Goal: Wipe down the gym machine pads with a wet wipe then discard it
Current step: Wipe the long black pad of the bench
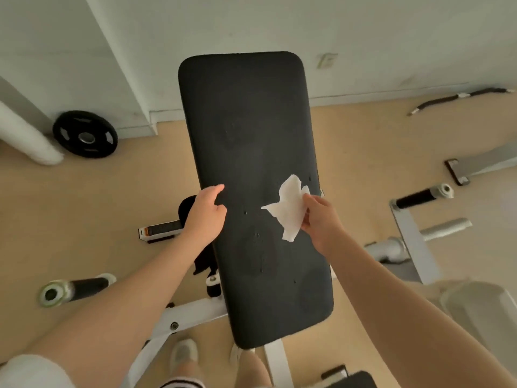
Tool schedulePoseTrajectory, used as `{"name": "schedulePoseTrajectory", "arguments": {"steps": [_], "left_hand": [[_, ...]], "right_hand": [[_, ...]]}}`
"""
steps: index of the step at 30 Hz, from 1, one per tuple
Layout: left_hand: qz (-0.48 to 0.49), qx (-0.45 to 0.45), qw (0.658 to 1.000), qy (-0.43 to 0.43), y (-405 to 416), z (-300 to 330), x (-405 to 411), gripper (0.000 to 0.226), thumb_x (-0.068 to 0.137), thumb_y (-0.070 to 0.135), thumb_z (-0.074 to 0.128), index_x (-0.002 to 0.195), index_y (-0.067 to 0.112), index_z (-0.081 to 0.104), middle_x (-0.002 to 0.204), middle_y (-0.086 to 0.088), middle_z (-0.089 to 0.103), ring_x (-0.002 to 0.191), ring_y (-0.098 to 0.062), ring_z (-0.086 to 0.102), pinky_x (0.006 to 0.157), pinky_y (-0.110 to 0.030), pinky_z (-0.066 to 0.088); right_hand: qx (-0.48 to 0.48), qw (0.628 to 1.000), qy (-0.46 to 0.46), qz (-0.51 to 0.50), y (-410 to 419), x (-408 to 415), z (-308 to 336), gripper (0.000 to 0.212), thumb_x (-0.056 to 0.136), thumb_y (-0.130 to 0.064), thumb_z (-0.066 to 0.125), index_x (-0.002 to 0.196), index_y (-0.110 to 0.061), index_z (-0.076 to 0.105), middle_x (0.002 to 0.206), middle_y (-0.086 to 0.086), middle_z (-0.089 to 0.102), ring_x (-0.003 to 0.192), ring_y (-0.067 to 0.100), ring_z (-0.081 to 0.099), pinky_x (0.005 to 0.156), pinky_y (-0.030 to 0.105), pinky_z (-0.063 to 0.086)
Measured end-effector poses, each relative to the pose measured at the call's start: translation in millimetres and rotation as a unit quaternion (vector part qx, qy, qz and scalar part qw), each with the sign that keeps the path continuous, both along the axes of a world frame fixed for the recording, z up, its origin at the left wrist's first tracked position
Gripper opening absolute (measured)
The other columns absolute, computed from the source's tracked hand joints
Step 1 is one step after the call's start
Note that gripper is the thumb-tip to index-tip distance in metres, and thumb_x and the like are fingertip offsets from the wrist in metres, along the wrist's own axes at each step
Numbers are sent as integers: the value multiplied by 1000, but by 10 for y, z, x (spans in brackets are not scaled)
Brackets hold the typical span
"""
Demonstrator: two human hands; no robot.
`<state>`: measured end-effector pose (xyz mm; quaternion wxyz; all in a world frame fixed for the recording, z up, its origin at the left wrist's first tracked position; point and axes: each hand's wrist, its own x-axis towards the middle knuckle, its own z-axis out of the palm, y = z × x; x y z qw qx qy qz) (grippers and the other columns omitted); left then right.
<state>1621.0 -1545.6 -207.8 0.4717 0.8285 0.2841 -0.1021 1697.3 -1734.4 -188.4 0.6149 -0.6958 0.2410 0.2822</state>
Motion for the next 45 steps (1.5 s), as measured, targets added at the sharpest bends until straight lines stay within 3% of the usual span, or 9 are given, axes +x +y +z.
{"name": "schedulePoseTrajectory", "arguments": {"steps": [7, 13, 18, 25, 30, 36, 38, 41, 45], "left_hand": [[35, 186, 976, -110, 407, -179, 689, 54, 95, 10, 40, 145, 20, 21, 157, -2, 6, 143, -20, 11, 113, -29, 17], [73, 207, 958, -185, 865, -83, 1463, 58, 97, 17, 38, 147, 20, 9, 157, -5, 3, 144, -20, 7, 111, -22, 7], [61, 260, 942, -204, 1093, -291, 1817, 85, 87, 40, 55, 147, 14, 1, 157, -6, 7, 143, -21, 11, 116, -34, 13], [216, 141, 947, -194, 1074, -603, 1813, 110, 67, 52, 72, 147, 13, 6, 152, -4, 24, 137, -20, 30, 101, -32, 38], [230, 109, 945, -203, 1096, -637, 1833, 101, 60, 49, 76, 141, 18, 25, 134, -1, 47, 116, -19, 52, 88, -38, 51], [232, 101, 945, -207, 1122, -643, 1855, 86, 61, 39, 72, 135, 19, 32, 125, 1, 51, 106, -18, 57, 76, -36, 54], [234, 101, 944, -207, 1126, -655, 1853, 95, 59, 43, 77, 138, 21, 29, 131, 2, 48, 111, -16, 54, 80, -33, 52], [232, 125, 943, -205, 1100, -650, 1843, 101, 63, 52, 75, 142, 20, 21, 139, 1, 39, 122, -16, 46, 89, -29, 46], [229, 134, 942, -203, 1095, -653, 1855, 100, 66, 55, 69, 144, 18, 19, 142, 1, 36, 126, -16, 42, 91, -29, 45]], "right_hand": [[158, 987, -29, 17, 696, 712, -60, 10, 95, -10, 47, 90, -10, 55, 87, 8, 63, 76, 19, 64, 72, 32, 53], [37, 965, -251, 58, 1496, 1235, 206, 9, 92, -15, 52, 96, -22, 54, 85, -2, 61, 78, 15, 62, 73, 32, 53], [-144, 849, -501, 87, 1963, 1649, 234, 17, 94, -14, 46, 105, -16, 58, 104, -5, 55, 76, 9, 54, 63, 11, 41], [-230, 749, -582, 219, 2528, 1877, -64, 29, 96, -9, 43, 120, -9, 59, 124, 8, 48, 86, 21, 55, 67, 25, 40], [-226, 713, -595, 294, 2745, 1877, -355, 20, 93, -7, 48, 99, -1, 66, 99, 13, 59, 86, 30, 54, 64, 30, 41], [-232, 586, -657, 414, 2816, 1832, -481, 20, 64, 6, 69, 81, -3, 67, 75, 12, 58, 59, 27, 52, 37, 28, 45], [-242, 583, -655, 415, 2768, 1883, -451, 27, 67, 4, 71, 92, -3, 67, 81, 14, 59, 63, 29, 55, 41, 29, 47], [-263, 660, -618, 338, 2648, 2082, -378, 27, 86, 0, 55, 111, -4, 63, 97, 17, 59, 81, 32, 55, 60, 33, 47], [-282, 695, -621, 227, 2520, 2207, -354, 28, 84, -3, 52, 107, 2, 66, 84, 16, 60, 66, 31, 55, 56, 27, 39]]}}
